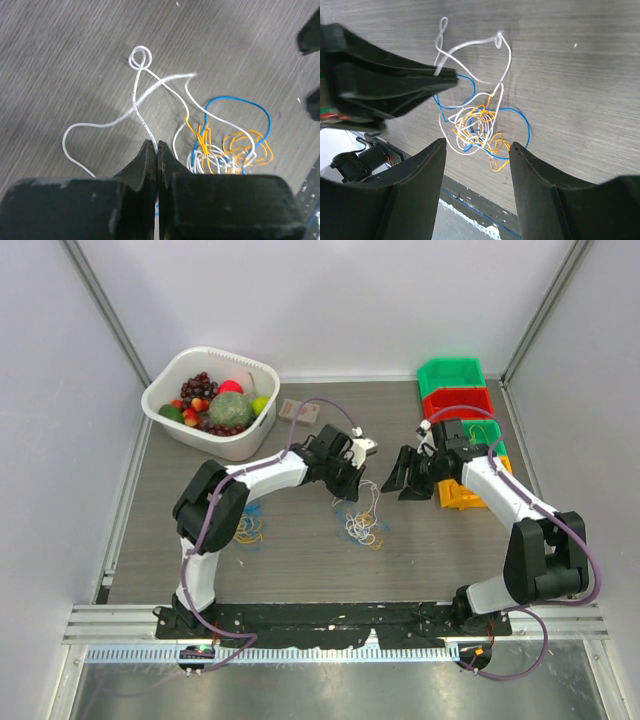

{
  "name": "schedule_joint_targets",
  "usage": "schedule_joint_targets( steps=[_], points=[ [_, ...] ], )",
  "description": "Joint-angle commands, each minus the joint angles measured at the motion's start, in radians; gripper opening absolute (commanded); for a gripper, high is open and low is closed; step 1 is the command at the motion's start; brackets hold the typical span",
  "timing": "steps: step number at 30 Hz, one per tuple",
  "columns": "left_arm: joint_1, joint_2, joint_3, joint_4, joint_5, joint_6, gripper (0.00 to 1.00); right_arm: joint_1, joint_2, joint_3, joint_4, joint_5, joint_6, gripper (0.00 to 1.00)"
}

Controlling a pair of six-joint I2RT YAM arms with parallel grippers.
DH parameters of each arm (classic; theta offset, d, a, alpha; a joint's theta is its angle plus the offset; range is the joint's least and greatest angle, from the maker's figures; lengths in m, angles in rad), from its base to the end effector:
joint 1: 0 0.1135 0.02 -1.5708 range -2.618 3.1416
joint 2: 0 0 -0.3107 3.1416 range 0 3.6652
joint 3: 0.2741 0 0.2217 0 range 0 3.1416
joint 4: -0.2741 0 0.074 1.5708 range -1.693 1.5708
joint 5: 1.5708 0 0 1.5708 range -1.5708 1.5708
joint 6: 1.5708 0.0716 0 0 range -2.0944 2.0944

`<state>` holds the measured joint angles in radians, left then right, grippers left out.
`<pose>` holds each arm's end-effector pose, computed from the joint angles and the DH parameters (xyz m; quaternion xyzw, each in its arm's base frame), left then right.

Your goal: Untangle the cables

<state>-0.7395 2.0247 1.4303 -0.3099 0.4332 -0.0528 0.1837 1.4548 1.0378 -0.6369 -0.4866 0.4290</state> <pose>0.3141 -0.3272 0.2137 0.3769 0.8454 -0.3106 0.2164 0.2606 0.0825 0.2712 0.0537 0.9388 0.2969 0.1663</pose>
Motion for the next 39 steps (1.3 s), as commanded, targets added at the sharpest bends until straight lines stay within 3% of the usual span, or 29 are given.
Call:
schedule_joint_targets(
  steps=[1, 11, 16, 21, 26, 29, 35, 39],
  points=[
    [-0.004, -0.174, -0.027, -0.014, -0.011, -0.082, 0.0, 0.002, -0.043, -0.08, 0.094, -0.043, 0.037, 0.6],
    [-0.004, -0.544, -0.047, -0.162, -0.137, -0.369, 0.0, 0.141, -0.125, -0.202, 0.304, -0.119, 0.068, 0.65],
    [-0.003, -0.659, 0.094, -0.195, -0.174, -0.418, 0.0, 0.204, -0.099, -0.301, 0.453, -0.119, 0.164, 0.65],
    [-0.004, -0.676, 0.295, -0.186, -0.079, -0.482, 0.0, 0.247, -0.037, -0.4, 0.62, -0.072, 0.252, 0.61],
    [-0.003, -0.669, 0.482, -0.219, -0.082, -0.492, 0.0, 0.246, -0.126, -0.348, 0.505, 0.02, 0.225, 0.61],
    [-0.004, -0.655, 0.571, -0.216, -0.096, -0.507, 0.0, 0.246, -0.207, -0.268, 0.439, -0.004, 0.162, 0.64],
    [-0.003, -0.597, 0.716, -0.23, -0.079, -0.567, 0.0, 0.26, -0.37, -0.099, 0.59, -0.075, 0.178, 0.73],
    [-0.003, -0.584, 0.734, -0.158, -0.044, -0.64, 0.0, 0.313, -0.34, 0.004, 0.683, -0.029, 0.169, 0.73]
  ],
)
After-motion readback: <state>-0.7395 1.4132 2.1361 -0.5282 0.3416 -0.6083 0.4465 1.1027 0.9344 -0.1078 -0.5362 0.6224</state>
